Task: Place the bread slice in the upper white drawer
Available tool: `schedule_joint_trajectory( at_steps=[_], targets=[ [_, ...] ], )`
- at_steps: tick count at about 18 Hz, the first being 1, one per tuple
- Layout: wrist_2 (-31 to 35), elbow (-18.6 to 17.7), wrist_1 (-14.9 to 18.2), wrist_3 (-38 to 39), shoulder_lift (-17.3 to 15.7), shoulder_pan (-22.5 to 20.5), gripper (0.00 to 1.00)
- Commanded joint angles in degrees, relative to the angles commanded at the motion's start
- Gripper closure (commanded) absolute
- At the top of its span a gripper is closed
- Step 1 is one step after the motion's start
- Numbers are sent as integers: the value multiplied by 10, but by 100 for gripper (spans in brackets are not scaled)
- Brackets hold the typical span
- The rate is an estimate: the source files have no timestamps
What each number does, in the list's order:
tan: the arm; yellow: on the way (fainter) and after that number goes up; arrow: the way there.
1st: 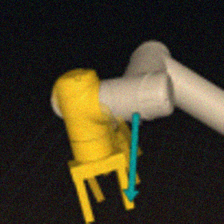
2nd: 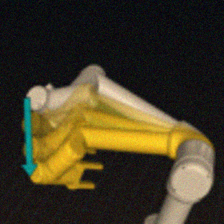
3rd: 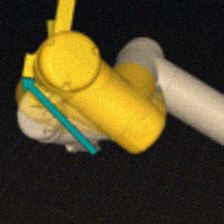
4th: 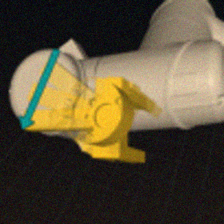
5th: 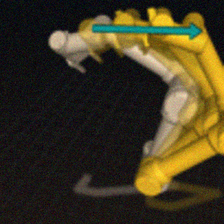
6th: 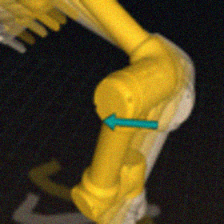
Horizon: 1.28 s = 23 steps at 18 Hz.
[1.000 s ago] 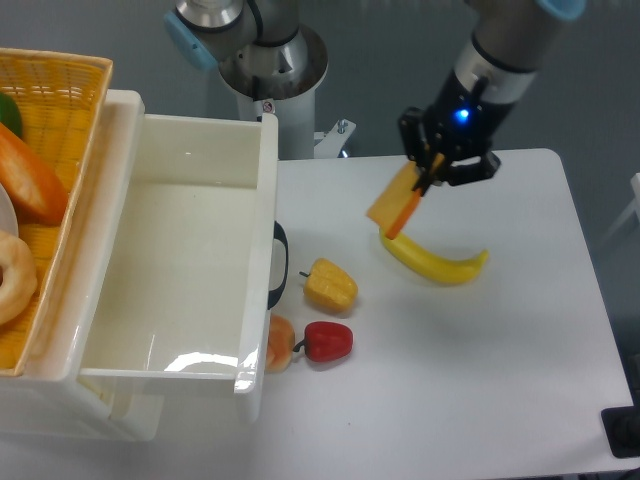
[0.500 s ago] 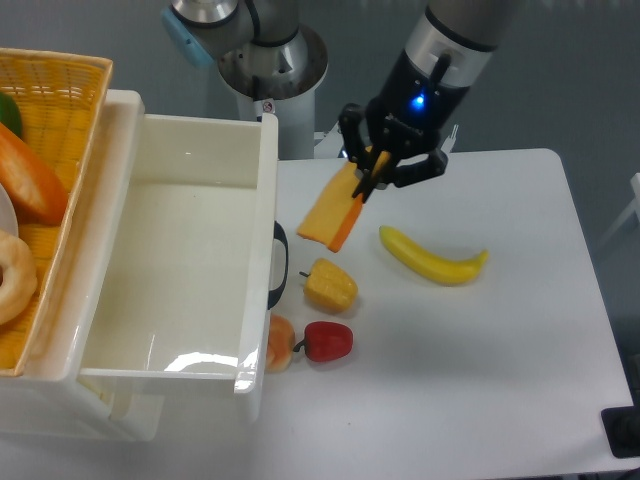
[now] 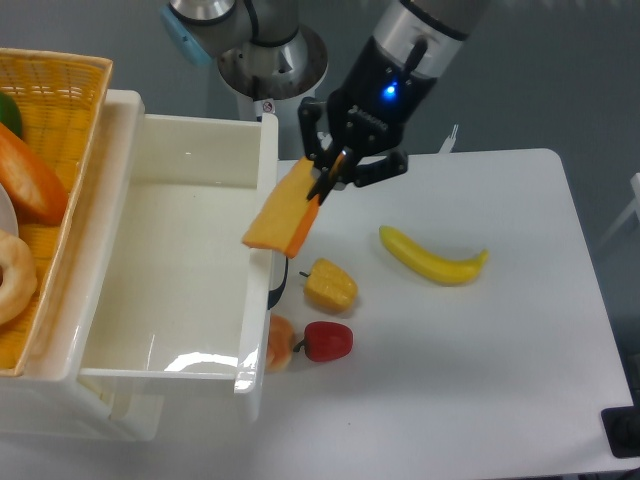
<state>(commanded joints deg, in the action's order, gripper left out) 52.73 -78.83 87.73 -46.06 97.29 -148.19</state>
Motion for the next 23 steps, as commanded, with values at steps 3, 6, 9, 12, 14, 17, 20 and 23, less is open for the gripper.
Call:
schedule_joint_trajectory(
  at_steps=[3, 6, 9, 12, 14, 17, 20, 23],
  targets=[
    [3, -16, -31, 5, 6, 25, 85],
    [3, -30, -44, 4, 6, 47, 42],
    [4, -40, -57, 4, 6, 62, 0],
    [4, -45, -78, 5, 6, 69, 0],
    [4, -45, -81, 4, 9, 69, 0],
    [14, -45, -86, -2, 8, 69, 0],
    [109, -50, -106, -41, 11, 69, 0],
    [204, -66, -108, -88, 12, 69, 0]
  ],
)
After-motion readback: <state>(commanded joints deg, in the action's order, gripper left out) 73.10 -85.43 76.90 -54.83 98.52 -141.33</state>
